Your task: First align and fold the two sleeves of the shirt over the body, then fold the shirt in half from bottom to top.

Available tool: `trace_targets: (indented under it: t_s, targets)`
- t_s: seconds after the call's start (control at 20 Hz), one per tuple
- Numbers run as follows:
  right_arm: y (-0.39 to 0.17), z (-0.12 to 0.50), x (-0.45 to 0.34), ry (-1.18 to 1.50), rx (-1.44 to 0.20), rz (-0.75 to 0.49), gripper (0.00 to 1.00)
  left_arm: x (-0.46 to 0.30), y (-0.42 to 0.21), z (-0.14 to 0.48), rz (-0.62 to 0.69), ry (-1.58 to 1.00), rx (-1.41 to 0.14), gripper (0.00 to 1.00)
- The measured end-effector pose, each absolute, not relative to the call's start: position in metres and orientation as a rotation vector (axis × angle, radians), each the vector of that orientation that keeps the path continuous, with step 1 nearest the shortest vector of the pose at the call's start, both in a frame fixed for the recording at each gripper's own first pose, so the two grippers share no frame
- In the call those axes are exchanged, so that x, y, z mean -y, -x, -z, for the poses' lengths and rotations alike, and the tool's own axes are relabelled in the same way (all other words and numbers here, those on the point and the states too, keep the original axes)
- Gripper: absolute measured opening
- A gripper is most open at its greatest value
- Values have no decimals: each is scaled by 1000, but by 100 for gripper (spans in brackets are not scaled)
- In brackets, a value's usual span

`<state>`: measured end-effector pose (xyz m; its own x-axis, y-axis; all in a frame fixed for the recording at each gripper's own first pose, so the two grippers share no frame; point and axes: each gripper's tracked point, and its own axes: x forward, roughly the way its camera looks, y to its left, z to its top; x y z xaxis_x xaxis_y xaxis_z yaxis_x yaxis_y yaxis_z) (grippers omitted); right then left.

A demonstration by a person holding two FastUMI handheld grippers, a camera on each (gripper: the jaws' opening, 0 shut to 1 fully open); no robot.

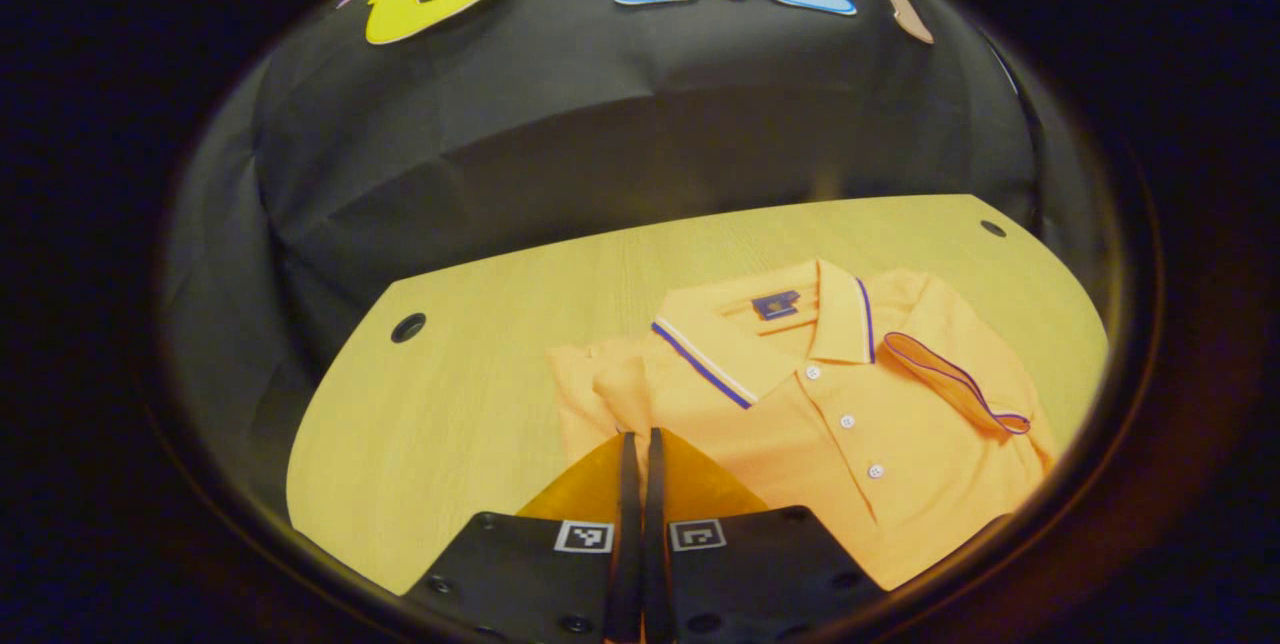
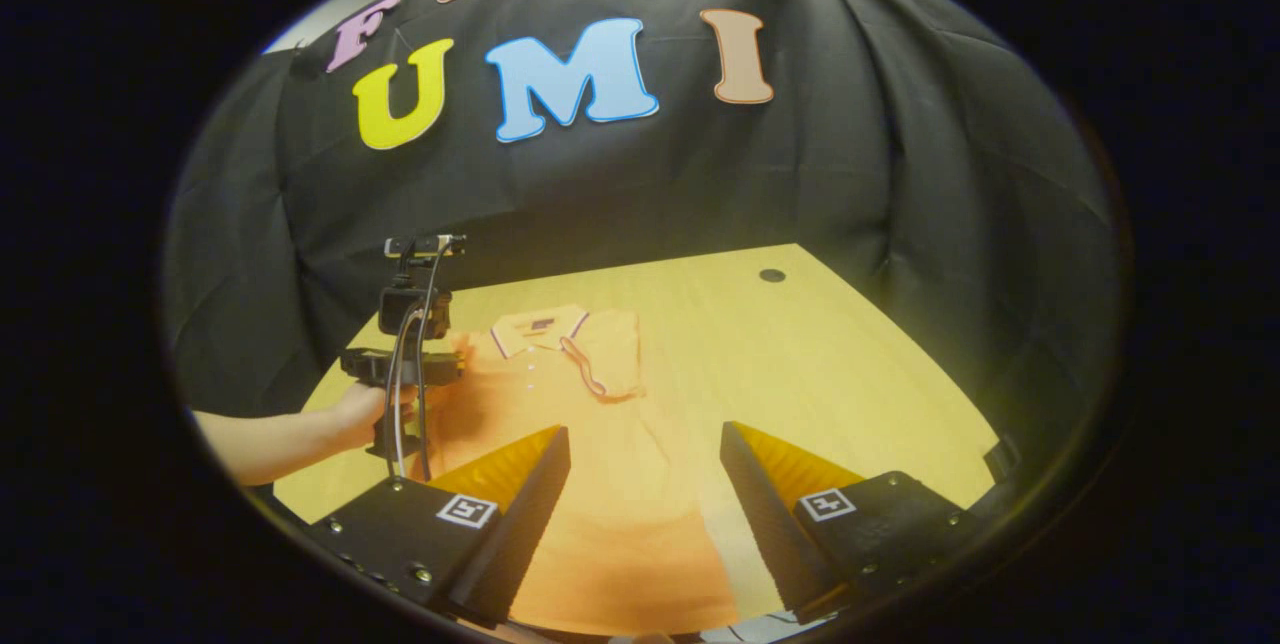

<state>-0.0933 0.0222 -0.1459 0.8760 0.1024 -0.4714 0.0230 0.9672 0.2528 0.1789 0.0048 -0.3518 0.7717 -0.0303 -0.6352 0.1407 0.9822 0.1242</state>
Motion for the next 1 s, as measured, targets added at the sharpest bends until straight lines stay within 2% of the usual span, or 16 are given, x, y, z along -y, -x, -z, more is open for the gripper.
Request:
trace_targets:
  t_s: [0.05,0.1,0.15,0.25,0.3,0.4,0.5,0.75,0.8,0.95,1.0]
  targets:
    - [95,148,-20,-251,-505,-46,89,-1,-176,352,102,-164,-685,7]
    - [96,150,-18,-245,-508,-53,94,2,-174,350,102,-159,-684,10]
    - [98,153,-16,-239,-510,-62,94,5,-168,348,107,-142,-687,18]
    - [98,158,-14,-227,-512,-89,94,10,-155,339,112,-104,-679,39]
    - [97,160,-14,-222,-510,-105,94,13,-147,333,112,-85,-673,61]
    - [96,169,-12,-207,-515,-144,94,12,-124,323,107,-58,-669,85]
    - [94,184,-12,-184,-529,-186,94,8,-95,311,87,-46,-668,83]
    - [109,227,-14,-138,-603,-290,94,-13,3,303,52,-44,-707,91]
    - [114,233,-15,-134,-621,-297,94,-15,23,305,58,-45,-722,94]
    - [132,244,-13,-130,-650,-275,94,-15,71,310,95,-49,-754,91]
    - [137,247,-15,-129,-659,-266,94,-14,85,311,113,-44,-761,94]
